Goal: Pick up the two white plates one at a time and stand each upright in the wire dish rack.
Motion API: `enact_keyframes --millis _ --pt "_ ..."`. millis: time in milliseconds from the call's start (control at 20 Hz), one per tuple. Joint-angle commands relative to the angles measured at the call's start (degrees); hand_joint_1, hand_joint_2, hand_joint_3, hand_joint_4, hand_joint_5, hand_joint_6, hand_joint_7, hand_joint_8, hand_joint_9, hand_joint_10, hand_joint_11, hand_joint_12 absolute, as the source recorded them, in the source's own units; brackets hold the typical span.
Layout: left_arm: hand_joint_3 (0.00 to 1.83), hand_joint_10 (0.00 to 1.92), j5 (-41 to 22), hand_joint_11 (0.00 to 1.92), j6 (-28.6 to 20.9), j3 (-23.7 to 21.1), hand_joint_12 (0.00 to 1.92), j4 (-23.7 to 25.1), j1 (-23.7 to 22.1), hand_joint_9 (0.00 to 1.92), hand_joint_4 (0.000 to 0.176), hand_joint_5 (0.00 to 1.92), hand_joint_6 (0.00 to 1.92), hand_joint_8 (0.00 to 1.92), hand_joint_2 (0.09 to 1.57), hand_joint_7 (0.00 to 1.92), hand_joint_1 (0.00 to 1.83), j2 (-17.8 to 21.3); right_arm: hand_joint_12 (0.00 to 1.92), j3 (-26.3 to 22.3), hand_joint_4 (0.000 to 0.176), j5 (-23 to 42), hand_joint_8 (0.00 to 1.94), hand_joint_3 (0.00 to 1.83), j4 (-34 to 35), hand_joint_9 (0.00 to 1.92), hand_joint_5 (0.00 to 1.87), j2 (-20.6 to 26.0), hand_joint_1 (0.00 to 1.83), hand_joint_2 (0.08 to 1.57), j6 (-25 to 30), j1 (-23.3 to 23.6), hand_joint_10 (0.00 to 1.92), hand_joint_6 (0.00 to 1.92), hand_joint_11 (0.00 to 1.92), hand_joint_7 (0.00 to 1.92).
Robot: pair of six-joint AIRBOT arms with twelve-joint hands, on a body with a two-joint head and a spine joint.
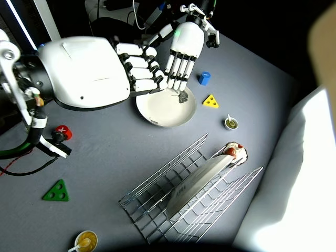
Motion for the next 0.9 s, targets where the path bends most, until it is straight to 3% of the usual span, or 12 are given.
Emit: enact_keyframes --millis 0,300,600,700,850 --pt "0.00 0.01 -0.67 0.10 -0.03 -0.36 0.01 0.42 0.49 0.13 0.000 0.06 0.00 0.00 0.91 0.11 0.00 -0.38 0.01 -0.54 0.000 1.46 0.00 0.00 4.83 0.19 0.11 0.47 0.83 0.82 -1.31 0.74 0.00 0.00 0.23 0.18" --pt "0.00 0.00 -0.15 0.08 -0.03 -0.67 0.00 2.28 2.00 0.10 0.000 0.06 0.00 0.00 0.91 0.09 0.00 -0.74 0.01 -3.08 0.000 1.33 0.00 0.00 5.44 0.14 0.09 0.36 0.85 0.80 -7.14 -0.46 0.00 0.00 0.18 0.11" --pt "0.00 0.00 -0.24 0.08 -0.03 -0.64 0.00 2.28 1.99 0.10 0.000 0.07 0.00 0.00 0.91 0.10 0.00 -0.74 0.02 -2.13 0.000 -1.29 0.01 0.00 13.18 0.12 0.14 -4.24 1.02 0.83 -20.93 -3.97 0.00 0.01 0.19 0.12" --pt "0.00 0.00 -0.24 0.10 -0.03 -0.60 0.01 2.28 1.98 0.11 0.000 0.07 0.00 0.00 0.91 0.10 0.00 -0.74 0.00 -1.04 0.000 -1.29 0.00 0.02 16.50 0.11 0.16 -6.59 1.04 0.88 -28.72 -5.03 0.00 0.01 0.16 0.13" --pt "0.00 0.01 -0.23 0.12 -0.03 -0.60 0.02 2.29 1.88 0.12 0.000 0.08 0.01 0.01 0.91 0.12 0.00 -0.74 0.00 0.84 0.000 -1.30 0.01 0.01 17.85 0.13 0.18 -10.02 1.08 0.88 -32.62 -5.69 0.01 0.01 0.16 0.15"
